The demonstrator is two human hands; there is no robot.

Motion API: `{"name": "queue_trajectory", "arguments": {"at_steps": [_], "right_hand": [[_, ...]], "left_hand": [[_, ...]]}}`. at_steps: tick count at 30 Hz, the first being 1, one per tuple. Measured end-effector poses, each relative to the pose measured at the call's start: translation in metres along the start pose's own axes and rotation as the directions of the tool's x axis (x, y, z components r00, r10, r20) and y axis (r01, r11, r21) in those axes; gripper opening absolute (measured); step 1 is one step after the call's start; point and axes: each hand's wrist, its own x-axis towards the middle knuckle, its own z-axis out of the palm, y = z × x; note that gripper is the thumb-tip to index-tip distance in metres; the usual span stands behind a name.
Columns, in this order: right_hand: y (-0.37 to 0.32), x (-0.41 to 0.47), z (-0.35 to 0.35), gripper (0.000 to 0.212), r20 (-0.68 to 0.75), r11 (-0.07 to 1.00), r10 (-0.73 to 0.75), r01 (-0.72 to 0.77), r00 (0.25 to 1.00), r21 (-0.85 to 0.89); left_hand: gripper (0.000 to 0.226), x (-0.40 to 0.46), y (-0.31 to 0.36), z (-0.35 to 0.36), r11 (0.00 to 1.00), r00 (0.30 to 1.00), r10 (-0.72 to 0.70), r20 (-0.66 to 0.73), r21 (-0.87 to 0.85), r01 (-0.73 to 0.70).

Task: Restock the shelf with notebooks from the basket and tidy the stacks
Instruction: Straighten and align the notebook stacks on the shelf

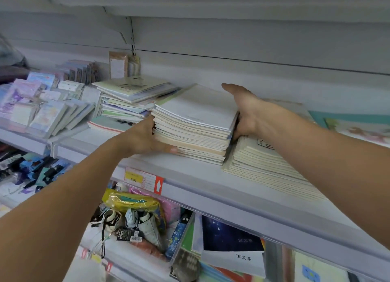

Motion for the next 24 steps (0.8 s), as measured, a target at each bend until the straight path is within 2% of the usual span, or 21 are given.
{"name": "queue_trajectory", "arguments": {"at_steps": [2, 3, 4, 5, 6, 7, 8, 11, 12, 17, 21, 23, 24], "right_hand": [[0.008, -0.023, 0.001, 0.085, 0.073, 0.985, -0.070, 0.081, 0.995, -0.150], [0.018, -0.034, 0.002, 0.107, 0.071, 0.917, -0.170, 0.184, 0.983, -0.353], [0.028, -0.045, 0.002, 0.128, 0.080, 0.748, -0.296, 0.283, 0.952, -0.600], [0.038, -0.054, 0.002, 0.143, 0.113, 0.500, -0.416, 0.330, 0.902, -0.800], [0.047, -0.059, 0.003, 0.151, 0.158, 0.256, -0.520, 0.330, 0.839, -0.908], [0.051, -0.060, 0.004, 0.155, 0.200, 0.110, -0.583, 0.321, 0.787, -0.941], [0.051, -0.051, 0.005, 0.156, 0.227, 0.048, -0.599, 0.317, 0.768, -0.947], [0.050, -0.025, 0.007, 0.156, 0.224, 0.048, -0.530, 0.293, 0.818, -0.955], [0.051, -0.019, 0.009, 0.154, 0.238, 0.023, -0.521, 0.293, 0.819, -0.956], [0.058, -0.009, 0.008, 0.134, 0.271, -0.036, -0.573, 0.307, 0.773, -0.951], [0.058, -0.009, 0.009, 0.123, 0.291, -0.023, -0.572, 0.340, 0.767, -0.940], [0.056, -0.011, 0.008, 0.116, 0.298, 0.001, -0.579, 0.365, 0.759, -0.931], [0.055, -0.013, 0.008, 0.113, 0.296, 0.010, -0.580, 0.370, 0.759, -0.929]], "left_hand": [[0.077, 0.000, -0.001, 0.000, 0.999, 1.000, -0.020, -0.016, 0.035, 0.020], [0.079, 0.001, -0.001, 0.000, 0.999, 0.999, -0.021, -0.038, 0.037, 0.023], [0.082, 0.001, -0.002, -0.001, 0.999, 0.999, -0.013, -0.050, 0.043, 0.015], [0.085, 0.002, -0.003, -0.002, 0.998, 0.998, 0.000, -0.060, 0.056, 0.003], [0.087, 0.002, -0.005, -0.003, 0.997, 0.998, 0.003, -0.062, 0.081, 0.002], [0.085, 0.002, -0.005, -0.003, 0.994, 0.997, 0.010, -0.072, 0.111, -0.002], [0.080, 0.001, -0.005, -0.003, 0.988, 0.996, 0.016, -0.089, 0.154, -0.002], [0.056, -0.003, -0.001, 0.003, 0.959, 0.976, 0.124, -0.179, 0.274, -0.072], [0.054, -0.004, -0.001, 0.004, 0.954, 0.968, 0.140, -0.206, 0.290, -0.076], [0.082, 0.000, -0.009, 0.004, 0.952, 0.951, 0.170, -0.258, 0.292, -0.091], [0.077, -0.004, -0.006, 0.007, 0.923, 0.939, 0.200, -0.281, 0.375, -0.084], [0.081, -0.004, -0.003, 0.006, 0.920, 0.944, 0.177, -0.279, 0.387, -0.058], [0.076, -0.003, -0.003, 0.005, 0.923, 0.958, 0.135, -0.253, 0.383, -0.029]]}}
